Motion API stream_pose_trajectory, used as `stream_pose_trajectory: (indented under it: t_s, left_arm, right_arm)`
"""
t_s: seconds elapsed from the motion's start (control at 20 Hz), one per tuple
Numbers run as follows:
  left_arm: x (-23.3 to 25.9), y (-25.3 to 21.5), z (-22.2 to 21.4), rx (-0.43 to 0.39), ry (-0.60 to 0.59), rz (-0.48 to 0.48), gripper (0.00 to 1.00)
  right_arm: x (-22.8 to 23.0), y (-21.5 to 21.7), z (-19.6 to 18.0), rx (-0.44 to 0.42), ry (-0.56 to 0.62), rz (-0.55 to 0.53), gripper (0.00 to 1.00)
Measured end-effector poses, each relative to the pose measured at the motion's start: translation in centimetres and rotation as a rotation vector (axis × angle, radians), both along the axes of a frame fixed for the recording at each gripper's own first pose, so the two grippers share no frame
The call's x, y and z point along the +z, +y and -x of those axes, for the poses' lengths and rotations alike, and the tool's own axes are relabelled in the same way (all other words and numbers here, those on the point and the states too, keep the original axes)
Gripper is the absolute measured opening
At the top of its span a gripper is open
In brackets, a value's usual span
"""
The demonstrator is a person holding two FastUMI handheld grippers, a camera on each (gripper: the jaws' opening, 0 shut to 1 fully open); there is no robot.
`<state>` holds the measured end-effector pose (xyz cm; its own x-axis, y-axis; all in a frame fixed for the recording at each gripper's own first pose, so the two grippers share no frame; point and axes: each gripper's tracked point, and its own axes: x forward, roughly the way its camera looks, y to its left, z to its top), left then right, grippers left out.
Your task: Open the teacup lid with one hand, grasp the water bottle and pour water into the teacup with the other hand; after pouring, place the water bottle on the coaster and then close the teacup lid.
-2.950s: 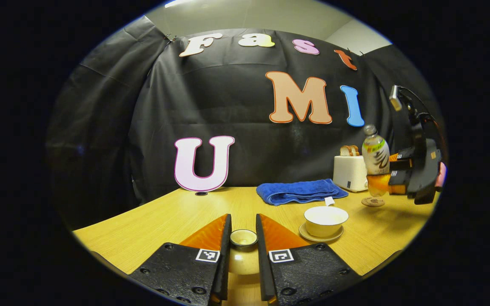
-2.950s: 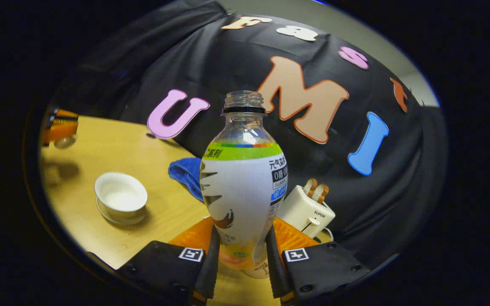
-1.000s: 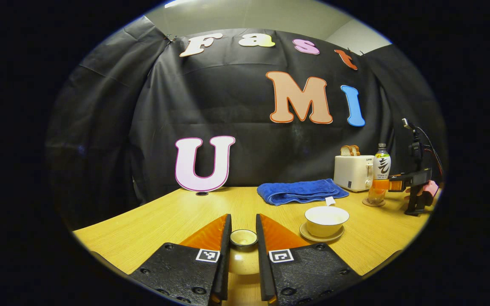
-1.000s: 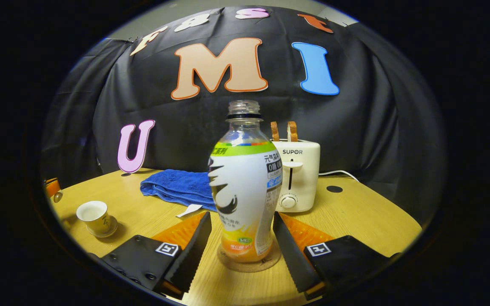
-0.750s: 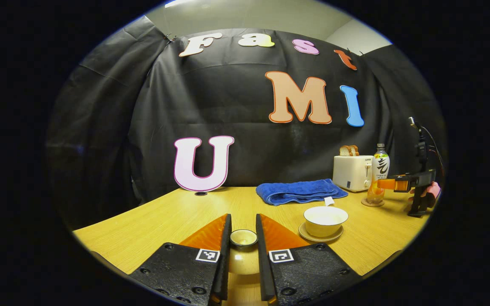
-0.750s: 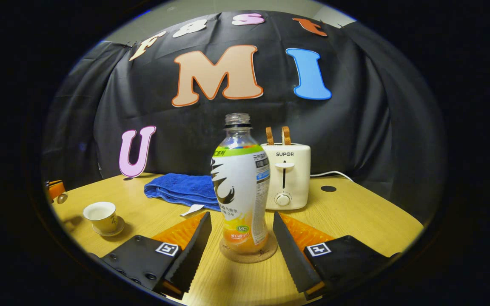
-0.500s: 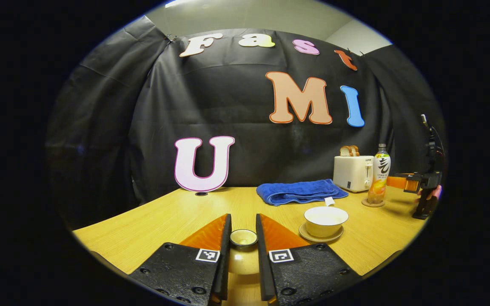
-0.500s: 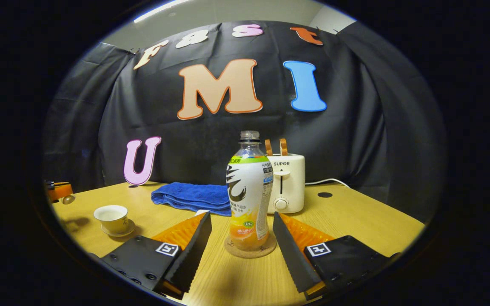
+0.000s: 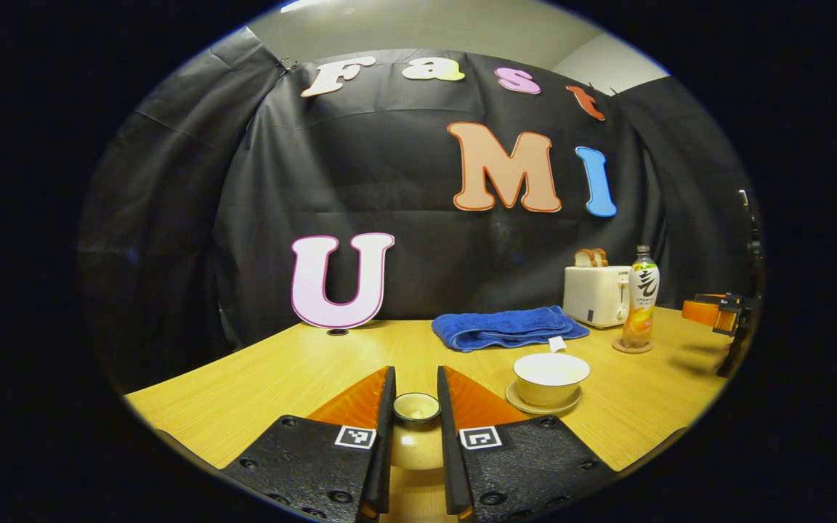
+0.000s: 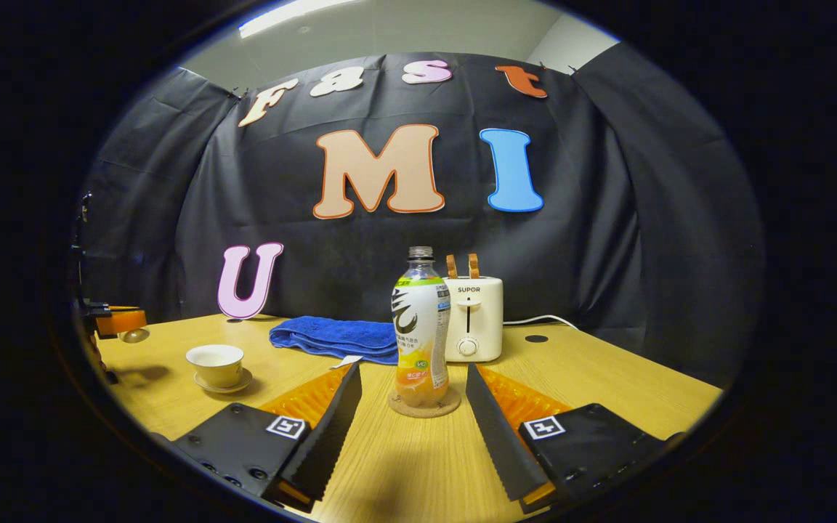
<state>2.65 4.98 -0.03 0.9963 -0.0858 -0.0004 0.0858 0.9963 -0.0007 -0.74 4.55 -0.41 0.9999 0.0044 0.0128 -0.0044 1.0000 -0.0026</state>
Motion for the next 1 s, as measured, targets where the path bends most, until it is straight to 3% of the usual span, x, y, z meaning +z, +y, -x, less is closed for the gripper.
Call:
stream_pose_trajectory:
  t_s: [0.45, 0.85, 1.0]
  left_arm:
    - [-0.2, -6.7, -3.6, -0.207, 0.006, 0.008, 0.27]
    - [-0.7, -12.2, -6.5, -0.334, 0.032, -0.012, 0.27]
    - [-1.3, -13.8, -7.1, -0.369, 0.066, -0.044, 0.27]
  right_arm:
    - [0.1, -0.6, 0.5, -0.028, -0.004, 0.002, 0.92]
    - [0.0, -0.7, 0.6, -0.031, -0.003, 0.001, 0.95]
    - [0.1, -1.3, 0.7, -0.064, -0.004, 0.002, 0.92]
